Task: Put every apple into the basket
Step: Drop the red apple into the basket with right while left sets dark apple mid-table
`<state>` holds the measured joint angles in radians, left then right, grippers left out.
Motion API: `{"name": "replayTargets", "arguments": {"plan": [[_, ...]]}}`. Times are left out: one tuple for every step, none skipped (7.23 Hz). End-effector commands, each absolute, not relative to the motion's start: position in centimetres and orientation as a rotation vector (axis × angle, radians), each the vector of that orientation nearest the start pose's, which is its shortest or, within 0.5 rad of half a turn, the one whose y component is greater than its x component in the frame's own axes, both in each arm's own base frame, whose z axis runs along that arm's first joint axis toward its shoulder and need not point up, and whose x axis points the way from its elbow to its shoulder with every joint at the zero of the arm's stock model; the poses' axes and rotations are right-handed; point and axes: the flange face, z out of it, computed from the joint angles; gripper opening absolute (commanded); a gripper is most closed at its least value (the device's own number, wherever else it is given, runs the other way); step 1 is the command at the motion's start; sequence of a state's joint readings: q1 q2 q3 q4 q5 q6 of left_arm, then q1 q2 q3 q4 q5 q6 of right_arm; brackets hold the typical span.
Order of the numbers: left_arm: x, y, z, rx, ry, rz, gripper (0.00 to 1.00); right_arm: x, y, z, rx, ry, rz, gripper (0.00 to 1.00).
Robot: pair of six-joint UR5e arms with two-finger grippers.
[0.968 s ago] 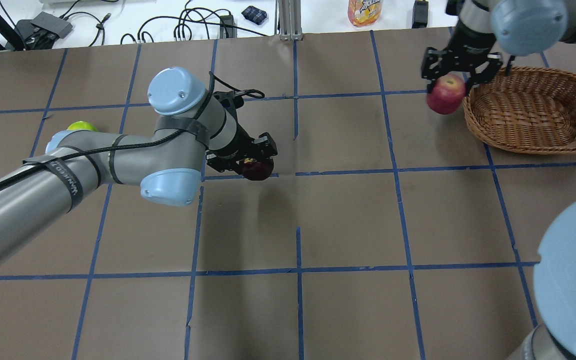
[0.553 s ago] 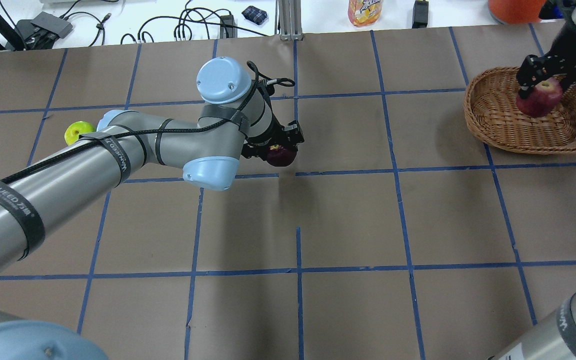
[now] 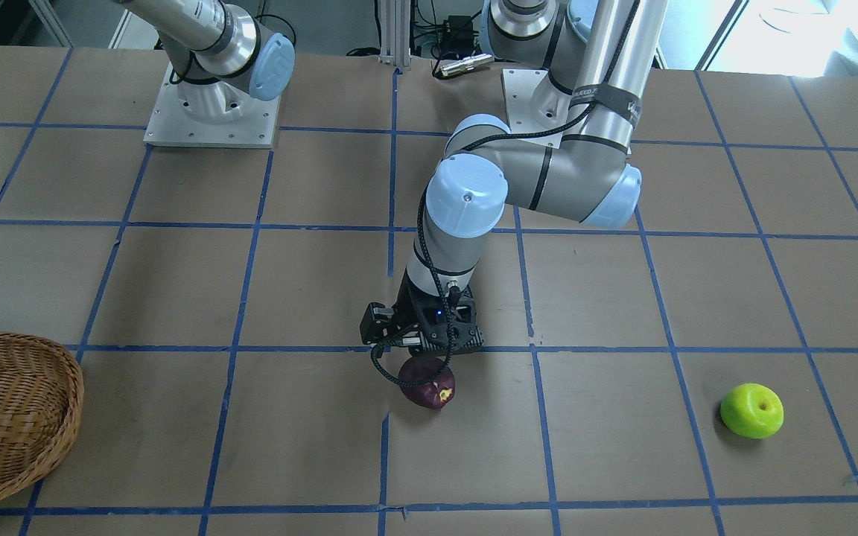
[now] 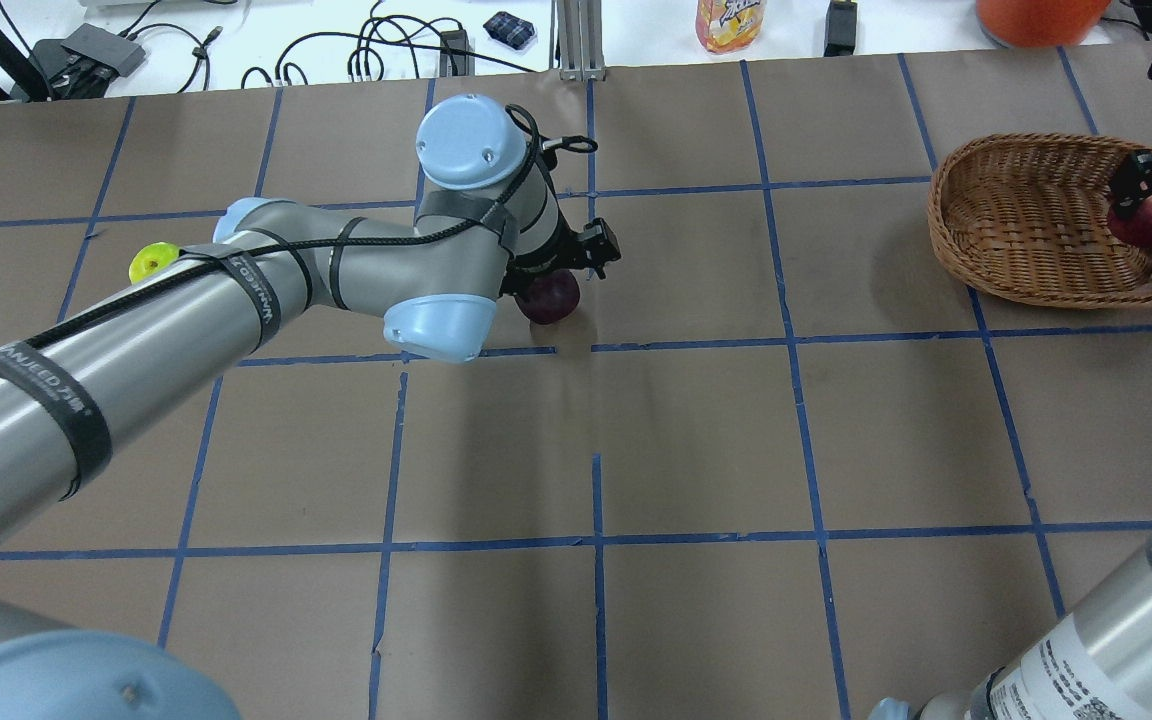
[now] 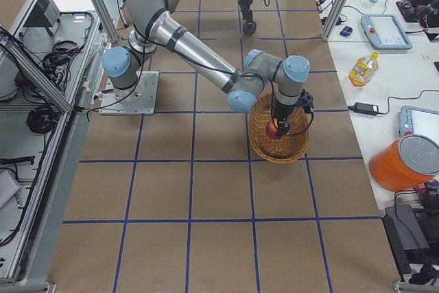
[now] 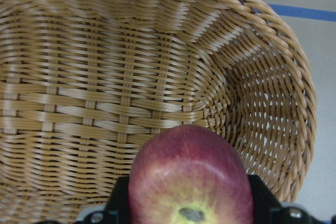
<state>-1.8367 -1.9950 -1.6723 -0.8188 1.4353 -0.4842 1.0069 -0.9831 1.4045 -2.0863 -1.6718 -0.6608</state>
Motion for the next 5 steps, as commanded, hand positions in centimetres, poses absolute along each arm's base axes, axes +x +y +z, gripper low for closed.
{"name": "replayTargets", "arguments": {"plan": [[-21.2,-61.2,39.0,-0.438,3.414,-0.162,1.00,-28.2,-66.5,24.2,-0.167,3.284,-0.043,0.00],[-14.4,-61.5,41.1,-0.283,3.405,-0.078,1.00,-28.3,-66.6,23.3,-0.172,3.285,-0.044,0.11],[-8.3,-61.6,41.9,-0.146,3.370,-0.100,1.00,-28.3,-66.7,23.3,-0.197,3.286,-0.049,0.61],[-0.5,-62.0,41.8,-0.078,3.308,-0.134,1.00,-28.3,-66.7,23.5,-0.202,3.287,-0.047,1.00],[8.3,-62.5,39.9,-0.020,3.290,-0.136,1.00,-28.3,-66.6,24.0,-0.197,3.287,-0.042,1.00]]}}
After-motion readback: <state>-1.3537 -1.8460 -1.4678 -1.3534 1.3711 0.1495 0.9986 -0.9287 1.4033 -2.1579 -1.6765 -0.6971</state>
